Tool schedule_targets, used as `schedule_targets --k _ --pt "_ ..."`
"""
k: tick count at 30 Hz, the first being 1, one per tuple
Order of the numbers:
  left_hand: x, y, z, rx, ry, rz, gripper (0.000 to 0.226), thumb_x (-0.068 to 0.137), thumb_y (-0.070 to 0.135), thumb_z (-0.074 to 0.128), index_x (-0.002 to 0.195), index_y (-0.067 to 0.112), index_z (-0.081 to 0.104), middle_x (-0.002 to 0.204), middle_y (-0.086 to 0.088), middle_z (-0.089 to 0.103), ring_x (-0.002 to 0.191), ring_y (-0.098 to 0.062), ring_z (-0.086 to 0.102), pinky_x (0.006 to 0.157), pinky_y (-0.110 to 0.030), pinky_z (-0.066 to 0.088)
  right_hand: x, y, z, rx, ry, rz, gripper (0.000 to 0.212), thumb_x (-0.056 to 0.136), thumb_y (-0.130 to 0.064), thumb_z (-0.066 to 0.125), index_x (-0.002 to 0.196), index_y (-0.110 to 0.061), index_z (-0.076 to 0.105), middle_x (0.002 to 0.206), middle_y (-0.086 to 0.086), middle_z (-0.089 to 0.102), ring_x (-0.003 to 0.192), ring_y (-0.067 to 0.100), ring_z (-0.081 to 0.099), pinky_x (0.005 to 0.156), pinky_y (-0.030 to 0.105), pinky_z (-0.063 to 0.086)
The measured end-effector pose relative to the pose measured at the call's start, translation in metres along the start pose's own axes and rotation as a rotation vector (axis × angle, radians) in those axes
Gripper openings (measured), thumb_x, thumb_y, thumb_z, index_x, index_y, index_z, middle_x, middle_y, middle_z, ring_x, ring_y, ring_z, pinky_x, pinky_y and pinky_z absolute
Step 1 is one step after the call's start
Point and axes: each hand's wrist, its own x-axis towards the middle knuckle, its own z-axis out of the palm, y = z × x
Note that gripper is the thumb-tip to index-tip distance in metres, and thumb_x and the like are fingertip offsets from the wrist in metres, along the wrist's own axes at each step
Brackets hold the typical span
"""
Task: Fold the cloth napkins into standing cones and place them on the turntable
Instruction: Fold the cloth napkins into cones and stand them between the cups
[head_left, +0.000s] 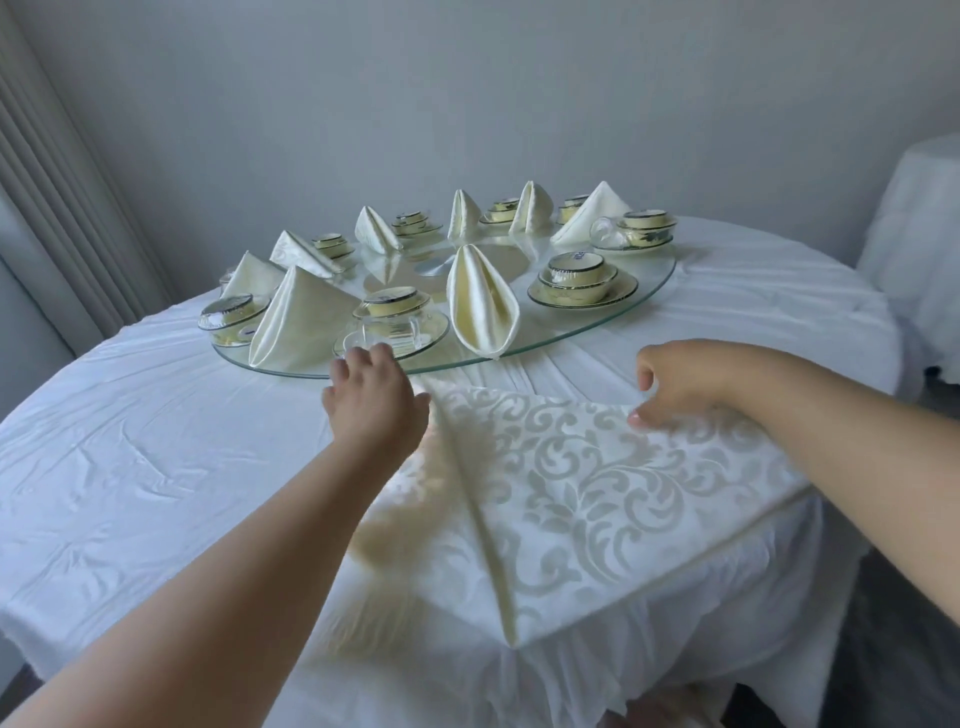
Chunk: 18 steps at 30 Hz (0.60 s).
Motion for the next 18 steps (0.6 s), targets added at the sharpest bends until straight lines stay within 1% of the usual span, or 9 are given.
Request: schedule_targets --k 2,3,5,7,8,10,13,15,18 --pt "-0.031 0.020 -0.011 -0.217 0.141 0.231 0.034 0.090 0.029 0.058 0.120 0.014 0.051 0.118 -0.007 0.052 0.113 -0.026 0.045 0.093 -0.034 0.035 -0.013 0.001 0.008 0.124 0.228 -0.058 0.042 0.081 -0.052 0.067 0.105 -0.022 0.051 0.103 -0.004 0.052 0.100 0.019 0.053 0.084 0.032 0.044" --pt "-0.050 0.031 -0.017 -0.328 0.109 0.356 0.021 0.090 0.023 0.057 0.111 0.018 0.057 0.109 -0.002 0.055 0.104 -0.021 0.049 0.088 -0.029 0.037 -0.019 0.002 0.014 0.201 0.300 -0.093 0.039 0.081 -0.052 0.066 0.103 -0.025 0.050 0.102 -0.006 0.051 0.097 0.017 0.052 0.085 0.033 0.044" --pt "-0.086 0.052 -0.022 -0.416 -0.096 0.597 0.011 0.091 0.020 0.055 0.095 0.024 0.064 0.093 0.006 0.056 0.087 -0.011 0.053 0.076 -0.022 0.039 -0.031 0.009 0.022 0.281 0.307 -0.100 0.036 0.081 -0.053 0.065 0.101 -0.027 0.050 0.100 -0.006 0.053 0.093 0.015 0.052 0.084 0.034 0.045" --pt "-0.109 0.069 -0.018 -0.403 -0.331 0.719 0.015 0.094 0.031 0.053 0.103 0.028 0.065 0.093 0.008 0.055 0.082 -0.008 0.052 0.077 -0.021 0.042 -0.039 0.022 0.022 0.264 0.198 -0.022 0.043 0.081 -0.057 0.063 0.107 -0.025 0.051 0.104 -0.005 0.055 0.094 0.015 0.053 0.084 0.033 0.045" --pt "-0.114 0.074 -0.013 -0.377 -0.428 0.727 0.022 0.094 0.038 0.051 0.111 0.030 0.062 0.094 0.010 0.053 0.083 -0.008 0.052 0.081 -0.023 0.044 -0.041 0.030 0.020 0.232 0.129 0.033 0.047 0.081 -0.058 0.063 0.111 -0.023 0.051 0.107 -0.004 0.055 0.096 0.016 0.054 0.086 0.032 0.045" --pt "-0.120 0.081 -0.008 -0.321 -0.524 0.707 0.033 0.092 0.051 0.049 0.120 0.035 0.056 0.089 0.015 0.046 0.084 -0.010 0.051 0.085 -0.028 0.046 -0.038 0.044 0.012 0.142 0.001 0.116 0.053 0.081 -0.058 0.063 0.113 -0.017 0.054 0.112 -0.001 0.058 0.100 0.019 0.056 0.088 0.033 0.045" --pt "-0.122 0.086 -0.005 -0.278 -0.557 0.680 0.046 0.086 0.066 0.043 0.121 0.040 0.052 0.084 0.015 0.044 0.085 -0.011 0.050 0.085 -0.030 0.046 -0.023 0.064 0.002 0.040 -0.171 0.151 0.052 0.077 -0.062 0.065 0.095 -0.013 0.061 0.100 0.003 0.065 0.089 0.021 0.060 0.079 0.032 0.046" --pt "-0.122 0.087 -0.006 -0.315 -0.588 0.644 0.046 0.085 0.070 0.039 0.119 0.042 0.053 0.086 0.015 0.048 0.088 -0.010 0.053 0.087 -0.032 0.047 -0.018 0.075 -0.005 0.090 -0.285 0.119 0.044 0.076 -0.056 0.070 0.077 -0.013 0.063 0.081 0.002 0.065 0.076 0.021 0.060 0.072 0.030 0.045" --pt "-0.118 0.086 -0.004 -0.387 -0.634 0.603 0.040 0.086 0.071 0.036 0.111 0.046 0.056 0.095 0.016 0.057 0.091 -0.008 0.057 0.089 -0.034 0.048 -0.021 0.094 -0.019 0.275 -0.378 0.055 0.028 0.077 -0.036 0.077 0.075 -0.010 0.068 0.072 0.002 0.067 0.068 0.018 0.062 0.066 0.026 0.049"
